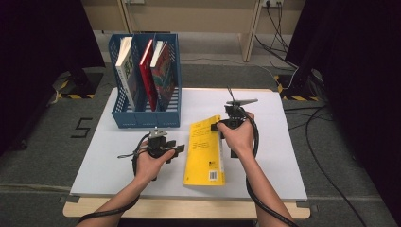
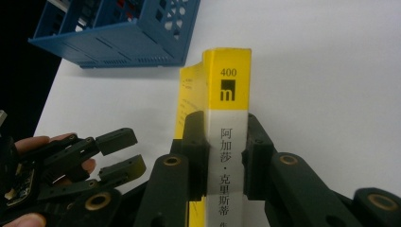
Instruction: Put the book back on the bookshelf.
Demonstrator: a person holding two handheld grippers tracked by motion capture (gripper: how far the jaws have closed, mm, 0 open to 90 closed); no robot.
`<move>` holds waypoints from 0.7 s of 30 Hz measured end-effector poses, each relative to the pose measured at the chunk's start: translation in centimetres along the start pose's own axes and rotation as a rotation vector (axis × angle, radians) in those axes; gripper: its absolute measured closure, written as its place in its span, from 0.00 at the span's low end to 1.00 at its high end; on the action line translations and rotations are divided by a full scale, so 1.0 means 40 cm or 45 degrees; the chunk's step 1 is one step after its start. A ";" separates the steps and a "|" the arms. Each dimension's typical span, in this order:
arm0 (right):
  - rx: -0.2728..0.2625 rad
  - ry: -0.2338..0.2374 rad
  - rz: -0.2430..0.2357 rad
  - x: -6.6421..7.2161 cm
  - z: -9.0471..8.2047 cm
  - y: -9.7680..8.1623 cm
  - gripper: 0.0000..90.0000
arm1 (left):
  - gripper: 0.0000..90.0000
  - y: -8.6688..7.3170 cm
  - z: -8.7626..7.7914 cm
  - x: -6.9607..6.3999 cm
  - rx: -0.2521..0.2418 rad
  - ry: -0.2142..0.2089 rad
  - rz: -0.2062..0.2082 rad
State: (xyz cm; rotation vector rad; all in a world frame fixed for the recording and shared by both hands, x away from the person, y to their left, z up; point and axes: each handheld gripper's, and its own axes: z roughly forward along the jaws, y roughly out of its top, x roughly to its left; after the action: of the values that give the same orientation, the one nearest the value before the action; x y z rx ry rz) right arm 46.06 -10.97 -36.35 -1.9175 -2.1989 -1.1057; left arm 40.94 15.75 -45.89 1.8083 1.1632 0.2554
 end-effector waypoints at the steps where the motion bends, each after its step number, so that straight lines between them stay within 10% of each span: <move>1: -0.023 -0.005 -0.011 0.009 -0.008 0.004 0.85 | 0.52 0.007 -0.007 -0.001 -0.014 0.000 0.004; 21: -0.268 -0.068 -0.033 0.064 -0.030 0.046 0.85 | 0.42 0.080 -0.050 -0.075 -0.117 -0.122 0.074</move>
State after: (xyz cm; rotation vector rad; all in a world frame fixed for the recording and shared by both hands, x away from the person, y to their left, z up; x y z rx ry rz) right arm 46.54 -9.41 -33.38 -2.0244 -2.2197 -1.3554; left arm 40.08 14.19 -41.42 1.7563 1.0175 0.2495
